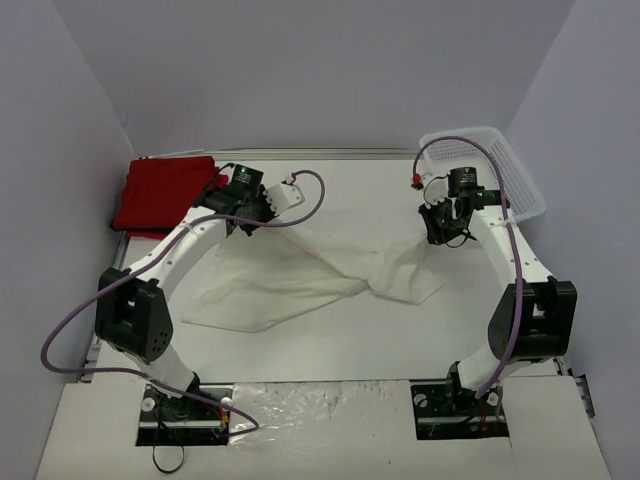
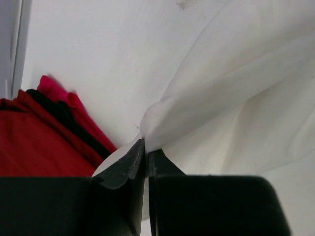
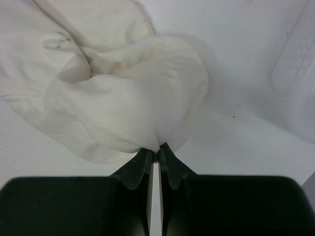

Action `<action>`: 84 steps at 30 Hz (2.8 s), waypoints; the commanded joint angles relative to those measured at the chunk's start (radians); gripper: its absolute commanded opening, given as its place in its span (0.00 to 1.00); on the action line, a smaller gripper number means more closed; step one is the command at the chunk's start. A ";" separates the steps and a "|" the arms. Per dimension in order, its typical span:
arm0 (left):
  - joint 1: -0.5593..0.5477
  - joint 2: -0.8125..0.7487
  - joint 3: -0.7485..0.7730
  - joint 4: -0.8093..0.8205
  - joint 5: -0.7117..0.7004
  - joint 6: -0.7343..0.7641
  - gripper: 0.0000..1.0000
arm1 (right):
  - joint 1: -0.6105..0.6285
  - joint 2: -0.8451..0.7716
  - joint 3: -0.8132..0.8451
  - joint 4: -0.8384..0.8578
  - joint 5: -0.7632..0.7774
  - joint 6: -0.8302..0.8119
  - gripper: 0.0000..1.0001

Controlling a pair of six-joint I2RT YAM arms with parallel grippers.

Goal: Fold and stack the t-shirts
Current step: Flatten out the tshirt

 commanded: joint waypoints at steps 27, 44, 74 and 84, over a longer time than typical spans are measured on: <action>-0.048 -0.385 -0.458 -0.175 0.066 -0.088 0.34 | -0.013 -0.117 -0.098 -0.015 -0.056 0.000 0.00; -0.048 -0.326 -0.579 -0.030 -0.025 -0.039 0.45 | -0.011 -0.074 -0.179 0.063 -0.085 0.029 0.00; 0.033 -0.272 -0.488 0.078 -0.118 -0.075 0.02 | -0.010 -0.080 -0.135 0.060 -0.038 0.032 0.00; 0.085 -0.355 -0.152 -0.003 -0.186 -0.241 0.02 | -0.017 -0.076 0.165 -0.018 0.065 0.017 0.00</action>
